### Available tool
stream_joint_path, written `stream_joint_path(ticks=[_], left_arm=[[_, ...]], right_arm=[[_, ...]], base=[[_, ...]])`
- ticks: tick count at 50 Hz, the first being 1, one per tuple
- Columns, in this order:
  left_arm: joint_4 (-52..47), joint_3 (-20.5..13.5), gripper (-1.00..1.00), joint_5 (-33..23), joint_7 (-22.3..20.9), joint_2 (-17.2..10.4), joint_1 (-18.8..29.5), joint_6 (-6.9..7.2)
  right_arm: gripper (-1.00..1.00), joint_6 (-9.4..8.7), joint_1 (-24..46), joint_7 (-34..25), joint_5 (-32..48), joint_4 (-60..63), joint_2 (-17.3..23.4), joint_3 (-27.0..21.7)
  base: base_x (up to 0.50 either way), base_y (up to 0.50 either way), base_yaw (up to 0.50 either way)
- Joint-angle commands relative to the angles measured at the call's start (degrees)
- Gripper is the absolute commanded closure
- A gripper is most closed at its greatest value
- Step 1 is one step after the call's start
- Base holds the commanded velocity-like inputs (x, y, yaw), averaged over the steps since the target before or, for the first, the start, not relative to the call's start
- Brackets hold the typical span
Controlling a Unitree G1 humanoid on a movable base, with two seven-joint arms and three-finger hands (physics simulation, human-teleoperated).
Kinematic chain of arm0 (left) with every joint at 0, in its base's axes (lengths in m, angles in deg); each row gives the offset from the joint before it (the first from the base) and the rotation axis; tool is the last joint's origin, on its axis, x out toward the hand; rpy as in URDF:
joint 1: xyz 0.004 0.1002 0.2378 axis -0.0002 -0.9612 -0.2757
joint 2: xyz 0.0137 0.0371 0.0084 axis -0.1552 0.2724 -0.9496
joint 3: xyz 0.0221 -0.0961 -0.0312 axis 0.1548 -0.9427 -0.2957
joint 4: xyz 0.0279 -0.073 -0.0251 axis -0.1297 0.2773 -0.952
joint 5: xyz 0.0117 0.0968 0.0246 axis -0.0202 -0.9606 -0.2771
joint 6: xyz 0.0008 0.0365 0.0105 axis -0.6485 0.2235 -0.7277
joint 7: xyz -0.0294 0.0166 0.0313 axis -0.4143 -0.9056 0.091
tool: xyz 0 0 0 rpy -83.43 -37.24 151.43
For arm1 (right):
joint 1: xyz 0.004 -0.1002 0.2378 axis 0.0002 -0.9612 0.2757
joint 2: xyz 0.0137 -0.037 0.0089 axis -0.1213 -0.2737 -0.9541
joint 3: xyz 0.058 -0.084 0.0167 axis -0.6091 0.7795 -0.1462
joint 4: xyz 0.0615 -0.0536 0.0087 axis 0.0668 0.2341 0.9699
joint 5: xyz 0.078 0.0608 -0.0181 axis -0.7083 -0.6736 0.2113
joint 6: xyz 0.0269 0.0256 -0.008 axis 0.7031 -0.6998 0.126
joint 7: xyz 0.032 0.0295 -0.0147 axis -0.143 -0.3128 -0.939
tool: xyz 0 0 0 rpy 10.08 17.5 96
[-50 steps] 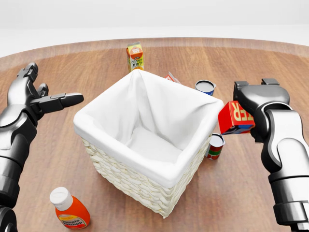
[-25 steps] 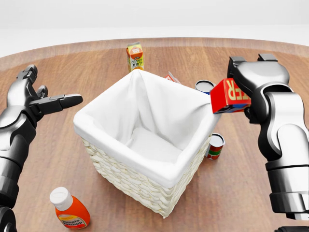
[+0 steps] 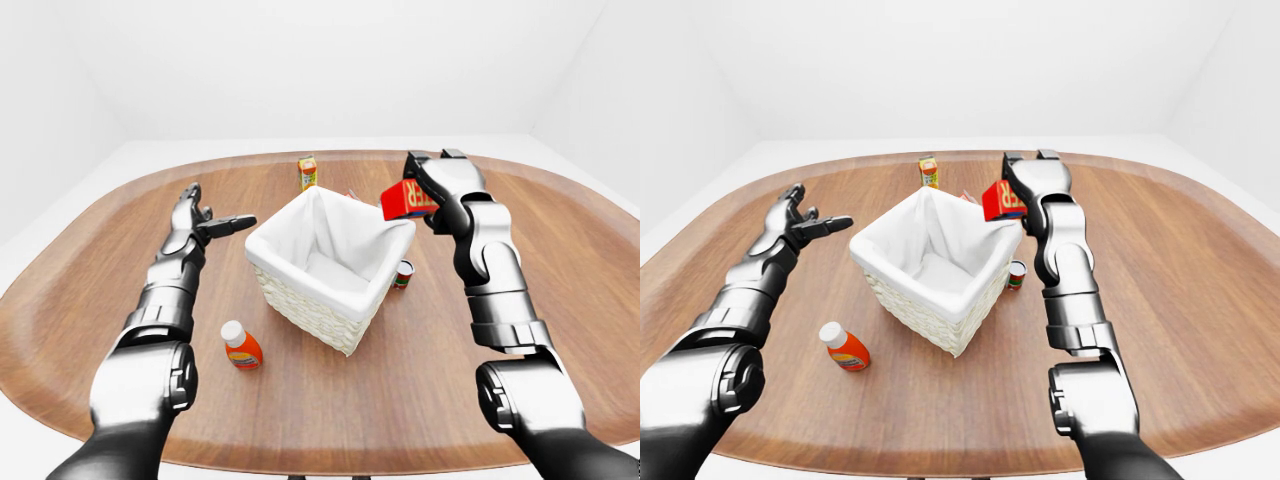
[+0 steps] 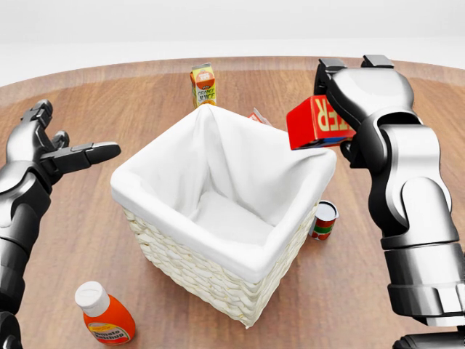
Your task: Pick up the butter and put it in the basket.
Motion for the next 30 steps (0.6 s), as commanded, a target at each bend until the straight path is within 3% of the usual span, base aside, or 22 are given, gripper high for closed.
stream_joint_path(ticks=[1,30], left_arm=[[0.7,-0.1,-1.00,0.4,-0.2,-0.3,0.0,0.00],[1.3,-0.4,-1.00,0.9,-0.6,-1.0,-0.1,0.00]], right_arm=[[1.00,0.00,1.4,2.5,-0.7,2.5,-2.3,0.7],[1.00,0.00,5.2,14.9,-17.1,-2.4,-9.5,3.1]], base=[[0.00,0.00,0.00],[0.00,0.00,0.00]])
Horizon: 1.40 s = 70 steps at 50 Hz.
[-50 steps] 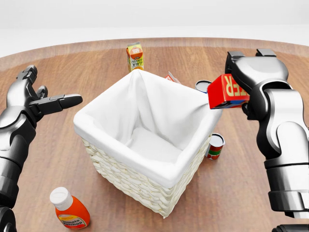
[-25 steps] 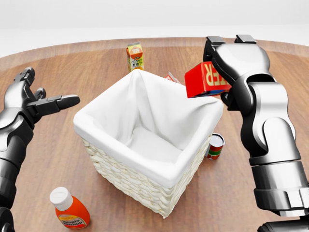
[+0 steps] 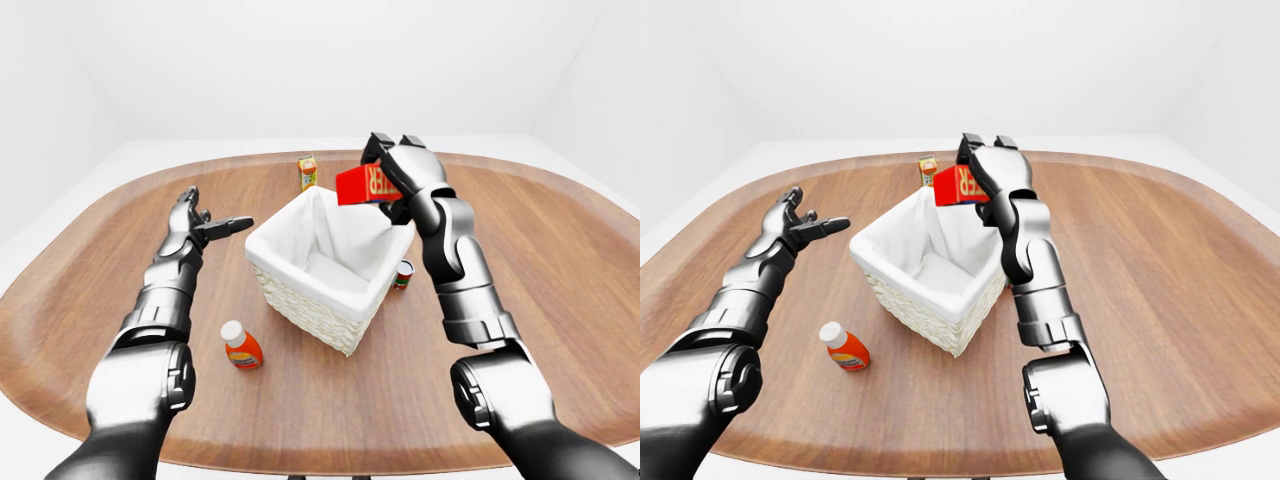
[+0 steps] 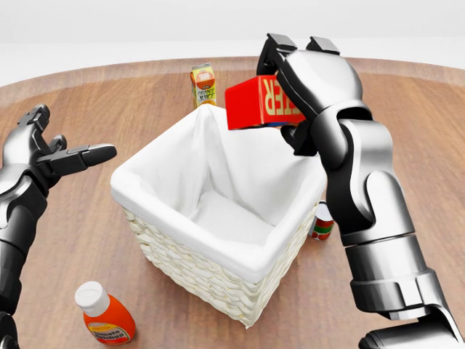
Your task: Pick up the butter and put it in the basket.
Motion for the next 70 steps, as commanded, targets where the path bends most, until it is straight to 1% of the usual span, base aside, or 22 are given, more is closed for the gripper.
stream_joint_path(ticks=[1,8,11,14,25,32,36,47,53,66,68,70], left_arm=[[-0.2,0.0,-1.00,0.1,-0.1,-0.4,0.0,0.00],[0.6,-0.3,-1.00,0.3,-0.4,-0.7,0.0,0.00],[0.4,-0.3,-1.00,0.3,-0.3,-0.6,-0.1,0.00],[0.5,-0.3,-1.00,0.5,-0.5,-0.6,-0.2,0.00],[1.5,-0.4,-1.00,0.6,-0.7,-0.7,-0.1,0.00],[2.1,-0.5,-1.00,0.6,-0.9,-0.6,-0.3,0.00],[2.2,-0.7,-1.00,0.8,-1.0,-1.0,-0.4,0.00],[2.3,-0.8,-1.00,1.1,-1.4,-1.2,-0.9,0.00],[1.0,-1.2,-1.00,1.8,-1.7,-2.1,-1.6,0.00],[2.1,-1.0,-1.00,1.9,-1.9,-1.6,-1.7,-0.08],[2.4,-1.0,-1.00,1.8,-2.0,-1.6,-1.7,-0.40],[2.4,-1.0,-1.00,1.8,-2.0,-1.6,-1.7,-0.33]], right_arm=[[1.00,0.00,2.3,7.4,-7.7,-2.2,-2.7,0.2],[1.00,0.00,3.1,11.7,-13.4,-5.8,-3.7,0.6],[1.00,0.00,3.0,12.5,-15.2,-5.9,-4.1,1.0],[1.00,0.00,3.1,13.7,-18.8,-6.5,-4.5,0.2],[1.00,0.00,3.1,17.9,-29.6,-9.5,-4.9,-0.4],[1.00,0.00,3.7,20.7,-37.4,-14.8,-6.0,-0.9],[1.00,0.00,4.5,22.3,-40.3,-18.2,-6.0,-0.7],[1.00,0.00,5.6,23.6,-46.4,-20.5,-7.4,-0.3],[1.00,0.00,8.4,25.3,-49.1,-27.8,-7.3,-0.8],[1.00,0.00,10.3,28.1,-52.6,-35.5,-8.0,-0.8],[1.00,0.00,10.7,28.6,-52.8,-37.6,-8.2,-0.7],[1.00,0.00,11.2,29.0,-52.9,-39.1,-8.3,-0.7]], base=[[0.00,0.00,0.00],[0.00,0.00,0.00],[0.00,0.00,0.00],[0.00,0.00,0.00],[0.00,0.00,0.00],[0.00,0.00,0.00],[0.00,0.00,0.00],[0.00,0.00,0.00],[0.00,0.00,0.00],[0.00,0.00,0.00],[0.00,0.00,0.00],[0.00,0.00,0.00]])
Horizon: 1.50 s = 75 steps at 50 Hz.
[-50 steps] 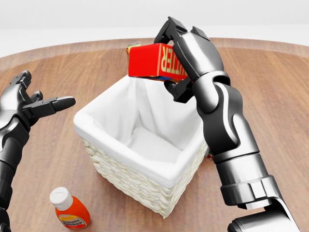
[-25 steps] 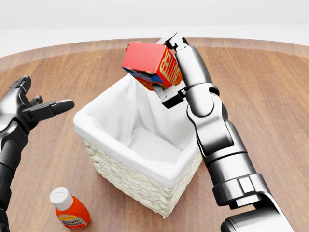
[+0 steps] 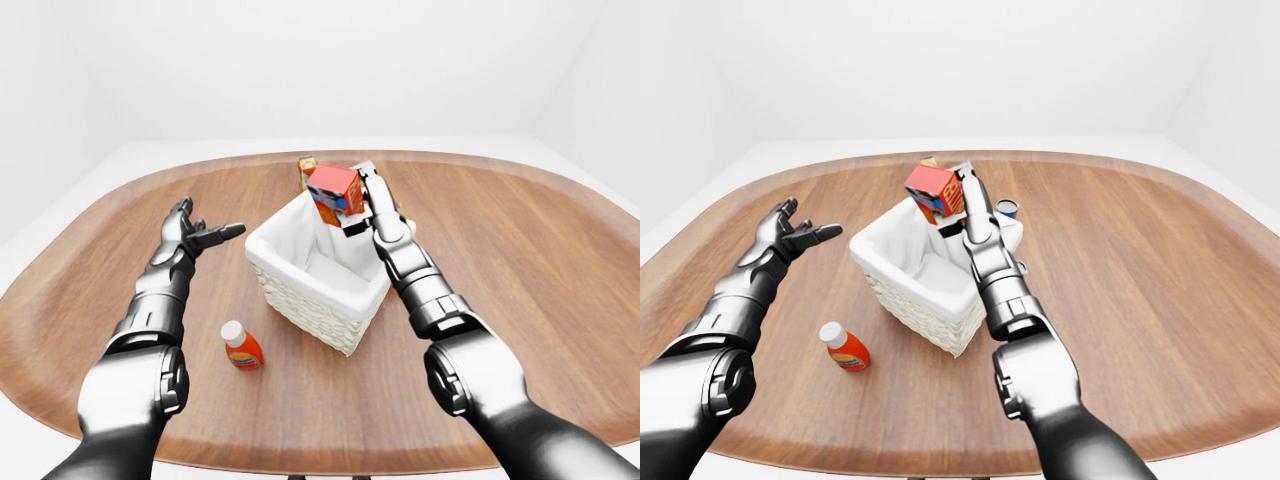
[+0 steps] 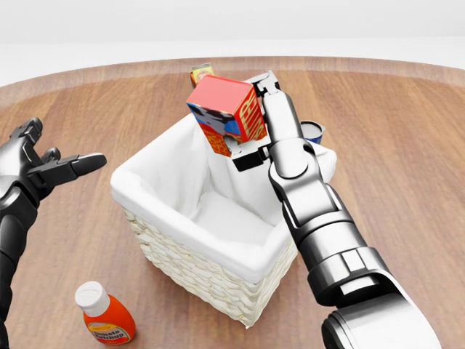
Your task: Pick up the butter and put it in the basket.
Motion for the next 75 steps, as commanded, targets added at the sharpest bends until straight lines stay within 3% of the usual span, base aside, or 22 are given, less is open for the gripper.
stream_joint_path(ticks=[1,11,12,13,22,75], left_arm=[[0.6,0.0,-1.00,0.1,-0.2,0.1,-0.1,-0.26],[0.4,0.1,-1.00,-0.1,-0.1,0.1,-0.1,-0.05],[1.1,0.1,-1.00,-0.2,-0.3,0.5,-0.7,-1.33],[1.4,0.1,-1.00,-0.3,-0.4,0.6,-0.8,-1.70],[2.8,0.2,-1.00,-0.9,-0.5,1.2,-0.6,-2.65],[3.9,-0.2,-1.00,-1.1,-0.6,1.1,-0.9,-3.39]], right_arm=[[1.00,0.00,2.8,3.4,-1.9,-6.1,-0.8,-0.6],[1.00,0.00,2.8,4.1,-2.3,-8.8,-2.0,-0.4],[1.00,0.00,2.9,4.1,-2.3,-9.5,-2.2,-0.4],[1.00,0.00,3.0,4.2,-2.4,-10.0,-2.2,-0.5],[1.00,0.00,3.7,4.5,-2.4,-13.6,-2.9,-0.6],[1.00,0.00,5.0,6.4,-1.5,-21.8,-5.2,-3.3]], base=[[0.00,0.00,0.00],[0.00,0.00,0.00],[0.00,0.00,0.00],[0.00,0.00,0.00],[0.00,0.00,0.00],[0.00,0.00,0.00]])
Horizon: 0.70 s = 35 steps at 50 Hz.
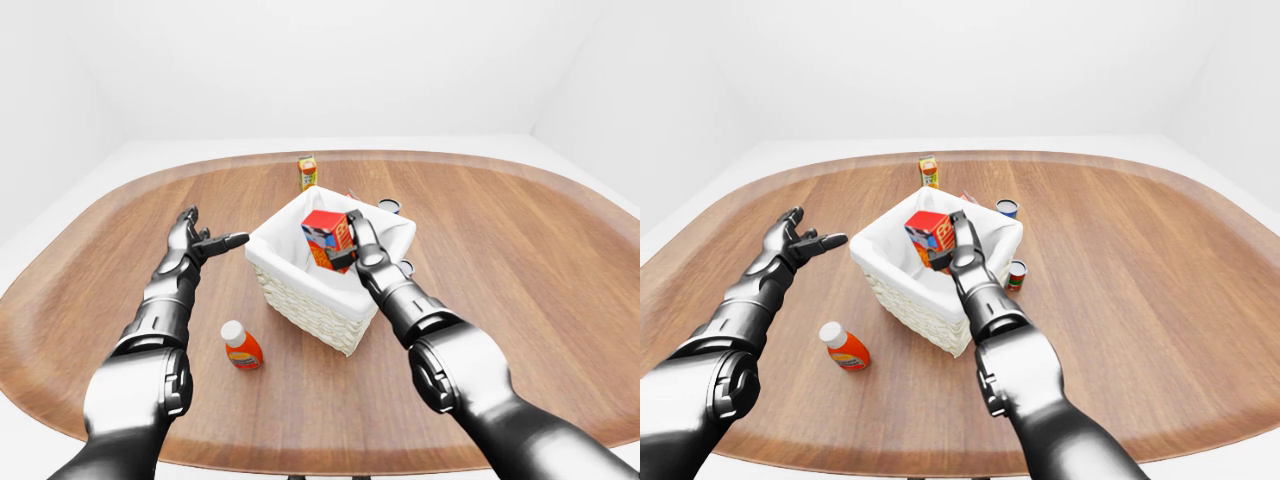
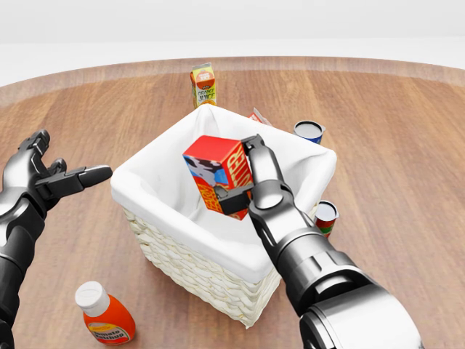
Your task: Pick up the butter and put it in the basket.
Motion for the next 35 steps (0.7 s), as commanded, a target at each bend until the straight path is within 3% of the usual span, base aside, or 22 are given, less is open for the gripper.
stream_joint_path(ticks=[1,6,8,9,10,35], left_arm=[[0.2,-0.1,-1.00,0.0,0.0,-0.1,-0.1,-0.16],[0.4,-0.1,-1.00,0.1,0.0,-0.1,-0.2,-0.20],[0.3,-0.2,-1.00,0.1,-0.1,-0.1,-0.2,-0.17],[0.3,-0.2,-1.00,0.1,-0.1,-0.1,-0.2,-0.20],[0.4,-0.2,-1.00,0.1,-0.1,-0.1,-0.2,-0.25],[0.5,-0.2,-1.00,0.2,-0.2,0.0,-0.5,-0.44]], right_arm=[[1.00,0.00,0.8,0.9,1.6,1.6,-0.3,-1.3],[0.98,0.00,0.8,1.3,1.5,1.5,-0.3,-1.6],[-0.12,0.00,0.8,1.5,1.5,1.5,-0.3,-1.6],[-0.84,0.00,0.7,1.6,1.5,1.5,-0.3,-1.7],[-1.00,0.00,0.7,1.6,1.5,1.5,-0.3,-1.7],[-1.00,0.00,0.1,1.1,1.3,2.9,-0.8,-0.9]], base=[[0.00,0.00,0.00],[0.00,0.00,0.00],[0.00,0.00,0.00],[0.00,0.00,0.00],[0.00,0.00,0.00],[0.00,0.00,0.00]])
